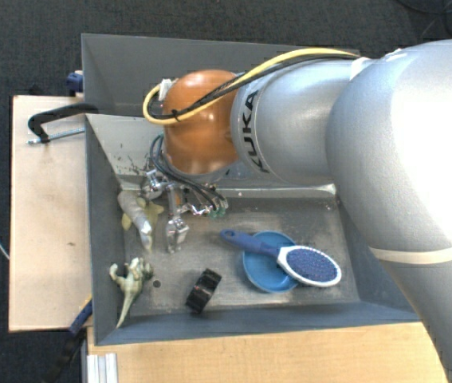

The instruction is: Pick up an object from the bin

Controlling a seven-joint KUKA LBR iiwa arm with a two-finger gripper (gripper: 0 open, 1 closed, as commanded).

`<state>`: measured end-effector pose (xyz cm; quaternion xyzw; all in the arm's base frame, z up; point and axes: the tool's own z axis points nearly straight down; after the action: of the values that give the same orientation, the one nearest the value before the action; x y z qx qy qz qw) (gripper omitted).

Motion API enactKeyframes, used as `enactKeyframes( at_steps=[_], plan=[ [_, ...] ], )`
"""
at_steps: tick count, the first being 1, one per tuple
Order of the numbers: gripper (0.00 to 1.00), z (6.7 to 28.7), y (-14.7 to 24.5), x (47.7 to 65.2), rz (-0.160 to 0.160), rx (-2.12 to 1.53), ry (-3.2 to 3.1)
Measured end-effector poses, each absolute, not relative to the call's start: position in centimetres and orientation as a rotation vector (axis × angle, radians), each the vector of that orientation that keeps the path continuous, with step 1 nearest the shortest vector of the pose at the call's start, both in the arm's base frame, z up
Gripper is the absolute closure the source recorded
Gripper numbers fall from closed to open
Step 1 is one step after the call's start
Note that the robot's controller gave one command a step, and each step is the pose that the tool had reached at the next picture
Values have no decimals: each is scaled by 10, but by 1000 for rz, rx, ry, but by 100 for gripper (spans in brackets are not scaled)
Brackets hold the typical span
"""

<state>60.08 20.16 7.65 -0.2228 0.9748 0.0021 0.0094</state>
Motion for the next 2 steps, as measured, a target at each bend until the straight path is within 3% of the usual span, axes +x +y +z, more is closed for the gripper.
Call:
enactKeyframes(
  at_steps=[1,2],
  plan=[
    [0,80,226,588,-23,-1180,2884],
    [0,79,226,566,-27,-1610,2675]
  ],
)
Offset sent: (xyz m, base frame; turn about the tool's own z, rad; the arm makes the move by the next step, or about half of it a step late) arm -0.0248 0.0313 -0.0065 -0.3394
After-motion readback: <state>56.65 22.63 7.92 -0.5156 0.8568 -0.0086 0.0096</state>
